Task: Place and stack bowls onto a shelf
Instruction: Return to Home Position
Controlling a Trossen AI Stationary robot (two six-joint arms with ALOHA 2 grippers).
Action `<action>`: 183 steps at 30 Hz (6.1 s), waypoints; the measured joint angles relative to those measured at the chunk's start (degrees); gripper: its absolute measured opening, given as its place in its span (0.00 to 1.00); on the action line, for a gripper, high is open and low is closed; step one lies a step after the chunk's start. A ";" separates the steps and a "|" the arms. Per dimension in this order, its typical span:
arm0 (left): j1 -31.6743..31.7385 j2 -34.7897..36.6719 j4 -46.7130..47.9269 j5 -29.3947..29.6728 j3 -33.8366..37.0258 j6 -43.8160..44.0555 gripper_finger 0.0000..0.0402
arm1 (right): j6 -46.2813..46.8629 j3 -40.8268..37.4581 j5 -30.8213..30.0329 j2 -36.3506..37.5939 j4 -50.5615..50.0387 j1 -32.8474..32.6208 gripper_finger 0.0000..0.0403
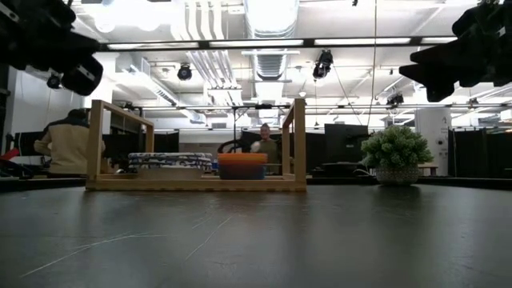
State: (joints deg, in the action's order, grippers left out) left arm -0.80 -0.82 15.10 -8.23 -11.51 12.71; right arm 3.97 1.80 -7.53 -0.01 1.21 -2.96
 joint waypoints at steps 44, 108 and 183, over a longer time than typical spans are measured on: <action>0.04 0.55 -3.22 0.28 6.67 -1.51 0.00 | -4.38 0.10 -4.56 -0.15 -1.90 0.00 0.32; 0.04 0.55 -3.18 0.31 6.70 -1.64 0.00 | -8.47 0.07 -5.03 -2.03 -2.19 0.00 0.31; 0.04 0.53 -3.19 0.30 6.71 -1.63 0.00 | -8.48 0.04 -5.03 -2.03 -2.19 0.00 0.31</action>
State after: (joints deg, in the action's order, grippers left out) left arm -0.75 -0.30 11.92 -7.93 -4.80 11.08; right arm -4.51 1.85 -12.56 -2.04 -0.97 -2.96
